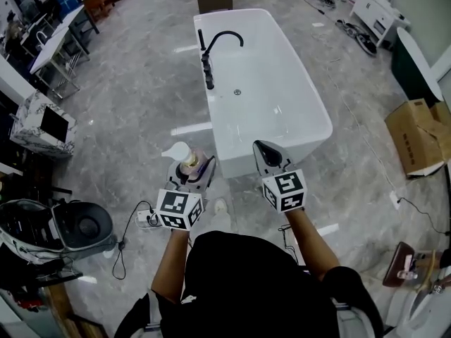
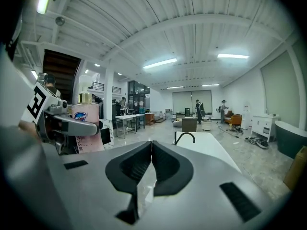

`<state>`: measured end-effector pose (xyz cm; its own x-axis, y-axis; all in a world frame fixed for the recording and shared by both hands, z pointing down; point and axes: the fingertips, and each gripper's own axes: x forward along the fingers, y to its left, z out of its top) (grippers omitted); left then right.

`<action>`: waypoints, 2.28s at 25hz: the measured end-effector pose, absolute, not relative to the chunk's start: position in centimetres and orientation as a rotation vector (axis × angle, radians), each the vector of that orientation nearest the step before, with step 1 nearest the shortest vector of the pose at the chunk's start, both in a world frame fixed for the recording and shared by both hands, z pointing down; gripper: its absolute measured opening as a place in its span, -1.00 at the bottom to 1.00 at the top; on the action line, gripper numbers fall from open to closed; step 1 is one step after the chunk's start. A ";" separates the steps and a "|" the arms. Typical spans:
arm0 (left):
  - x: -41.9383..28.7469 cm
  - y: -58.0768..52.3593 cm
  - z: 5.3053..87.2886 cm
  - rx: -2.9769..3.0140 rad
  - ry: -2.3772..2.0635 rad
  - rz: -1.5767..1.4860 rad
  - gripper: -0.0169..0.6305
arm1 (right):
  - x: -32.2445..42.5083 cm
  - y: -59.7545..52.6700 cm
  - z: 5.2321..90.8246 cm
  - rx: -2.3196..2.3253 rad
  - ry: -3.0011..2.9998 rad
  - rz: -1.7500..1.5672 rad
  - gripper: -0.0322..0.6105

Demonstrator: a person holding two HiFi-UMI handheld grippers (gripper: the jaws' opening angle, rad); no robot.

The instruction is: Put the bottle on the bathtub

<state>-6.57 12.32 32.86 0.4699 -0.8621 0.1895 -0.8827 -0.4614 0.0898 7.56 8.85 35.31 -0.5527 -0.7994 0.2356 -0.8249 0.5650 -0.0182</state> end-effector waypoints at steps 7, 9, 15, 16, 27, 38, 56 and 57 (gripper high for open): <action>-7.7 6.3 33.0 2.533 -1.461 0.180 -0.25 | 6.1 3.2 35.2 1.382 -2.565 0.203 -0.82; -8.2 4.9 33.0 2.539 -1.443 0.178 -0.25 | 5.4 1.9 35.3 1.392 -2.559 0.214 -0.82; -12.0 -1.9 33.8 2.554 -1.397 0.187 -0.25 | 1.9 -4.4 36.1 1.434 -2.529 0.233 -0.82; -12.3 -2.6 33.9 2.557 -1.390 0.194 -0.25 | 1.7 -5.0 36.3 1.442 -2.523 0.238 -0.82; -13.3 -6.7 36.5 2.553 -1.328 0.237 -0.25 | 0.8 -8.5 39.2 1.456 -2.463 0.293 -0.82; -11.0 -10.1 39.8 2.488 -1.339 0.281 -0.25 | 3.1 -12.4 42.4 1.398 -2.445 0.340 -0.82; -10.0 -15.5 49.3 2.360 -1.376 0.359 -0.25 | 4.6 -17.8 50.8 1.273 -2.392 0.450 -0.82; -10.2 -15.7 50.0 2.358 -1.377 0.371 -0.25 | 4.4 -17.9 51.3 1.265 -2.388 0.457 -0.82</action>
